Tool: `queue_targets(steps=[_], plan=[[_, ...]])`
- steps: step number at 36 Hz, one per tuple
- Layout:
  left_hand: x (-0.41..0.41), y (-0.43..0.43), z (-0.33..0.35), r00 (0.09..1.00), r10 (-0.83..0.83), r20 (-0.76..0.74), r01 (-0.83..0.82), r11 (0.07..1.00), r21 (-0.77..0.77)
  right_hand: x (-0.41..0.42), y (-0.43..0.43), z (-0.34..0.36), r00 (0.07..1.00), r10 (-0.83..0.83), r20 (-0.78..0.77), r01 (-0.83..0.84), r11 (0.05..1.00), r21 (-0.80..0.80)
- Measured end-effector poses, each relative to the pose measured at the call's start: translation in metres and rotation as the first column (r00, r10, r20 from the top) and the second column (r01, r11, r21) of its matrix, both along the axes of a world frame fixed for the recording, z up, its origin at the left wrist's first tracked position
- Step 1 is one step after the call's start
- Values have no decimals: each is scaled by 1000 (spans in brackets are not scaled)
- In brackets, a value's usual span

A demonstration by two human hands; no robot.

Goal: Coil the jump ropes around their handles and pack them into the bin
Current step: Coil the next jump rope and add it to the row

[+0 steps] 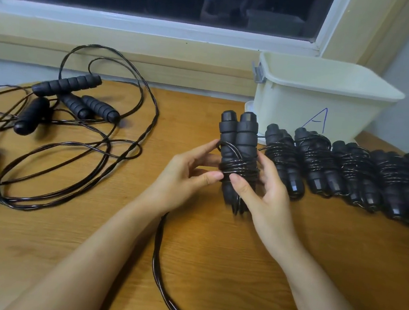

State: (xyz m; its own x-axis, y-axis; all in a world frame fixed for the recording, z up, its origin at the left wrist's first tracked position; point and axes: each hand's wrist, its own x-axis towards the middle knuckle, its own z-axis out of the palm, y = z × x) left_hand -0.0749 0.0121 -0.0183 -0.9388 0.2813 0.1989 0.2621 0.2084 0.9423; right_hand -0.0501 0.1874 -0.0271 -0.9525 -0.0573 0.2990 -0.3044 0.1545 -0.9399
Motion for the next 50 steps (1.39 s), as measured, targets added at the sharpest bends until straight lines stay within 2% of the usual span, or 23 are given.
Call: queue_targets(steps=[9,14,18,24,29,34,37,41,44,47,50], plan=[[0,1,-2,998,-45,53,43,998,43,-1,2,0,999,48,-15,-48,999,5],[-1,2,-4,999,18,40,-22,996,87,-2,3,1,995,89,36,-88,996,-30],[-3,2,-5,994,102,33,-107,977,184,-3,1,1,985,140,105,-130,987,-93],[-2,2,-5,987,156,38,-160,953,258,-1,0,1,983,143,117,-124,980,-155],[-4,2,-5,996,83,-27,-76,980,182,-3,4,2,991,78,110,-46,963,-267],[0,5,-7,992,101,-82,-97,994,52,-2,2,1,990,40,137,-2,962,-272],[2,5,-6,992,100,-79,-95,994,57,-1,1,2,985,53,164,-4,959,-282],[2,7,-5,995,94,12,-95,979,181,0,0,1,982,57,179,-7,963,-269],[0,9,-7,993,98,65,-112,959,260,-2,-2,-3,987,24,158,6,982,-189],[-1,10,-7,990,127,67,-141,951,276,-4,-2,-4,993,-87,74,90,995,-36],[1,10,-6,988,149,42,-155,954,258,-5,0,-8,984,-170,-49,172,984,44]])
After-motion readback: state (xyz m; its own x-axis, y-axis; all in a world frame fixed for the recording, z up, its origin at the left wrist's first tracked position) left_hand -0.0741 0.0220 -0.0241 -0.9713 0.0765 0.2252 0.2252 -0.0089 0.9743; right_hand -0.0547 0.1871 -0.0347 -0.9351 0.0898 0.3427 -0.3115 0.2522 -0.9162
